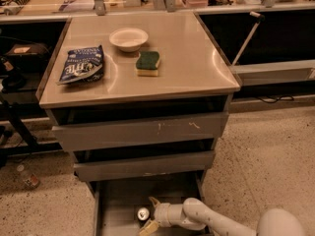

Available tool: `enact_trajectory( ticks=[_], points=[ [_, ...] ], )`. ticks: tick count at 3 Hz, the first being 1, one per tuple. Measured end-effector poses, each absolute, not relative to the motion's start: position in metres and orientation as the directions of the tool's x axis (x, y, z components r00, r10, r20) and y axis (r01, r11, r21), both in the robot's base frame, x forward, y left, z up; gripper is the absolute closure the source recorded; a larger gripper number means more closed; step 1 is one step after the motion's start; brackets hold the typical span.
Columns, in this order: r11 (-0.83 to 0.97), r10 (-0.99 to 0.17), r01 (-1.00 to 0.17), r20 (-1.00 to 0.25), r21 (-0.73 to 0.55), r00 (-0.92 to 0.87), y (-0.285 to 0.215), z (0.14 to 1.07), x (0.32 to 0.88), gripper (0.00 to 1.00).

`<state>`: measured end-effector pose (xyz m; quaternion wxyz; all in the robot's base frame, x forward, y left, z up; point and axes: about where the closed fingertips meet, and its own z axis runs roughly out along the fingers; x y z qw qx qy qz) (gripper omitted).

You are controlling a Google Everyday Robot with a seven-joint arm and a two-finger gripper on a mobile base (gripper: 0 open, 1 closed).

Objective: Pick green can from bottom drawer and place on counter

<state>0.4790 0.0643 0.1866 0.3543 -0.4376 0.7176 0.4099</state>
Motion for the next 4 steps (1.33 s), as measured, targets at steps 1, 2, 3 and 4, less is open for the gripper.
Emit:
enact_trajectory(
  ticks=[1,2,3,4],
  points=[
    [0.281,-0.338,-0.919,-0.867,0.278,-0.366,0.0643,0.1866,0.479,0.0],
    [0.281,-0.337,-0.919,-0.867,0.278,-0.366,0.0644,0.1866,0.479,0.19],
    [0.281,-0.337,-0.919,-0.867,0.278,-0.366,0.0644,0.1866,0.4789,0.42],
    [0.281,-0.337,-0.918,-0.867,0.278,-0.366,0.0645,0.1866,0.4789,0.65]
  ],
)
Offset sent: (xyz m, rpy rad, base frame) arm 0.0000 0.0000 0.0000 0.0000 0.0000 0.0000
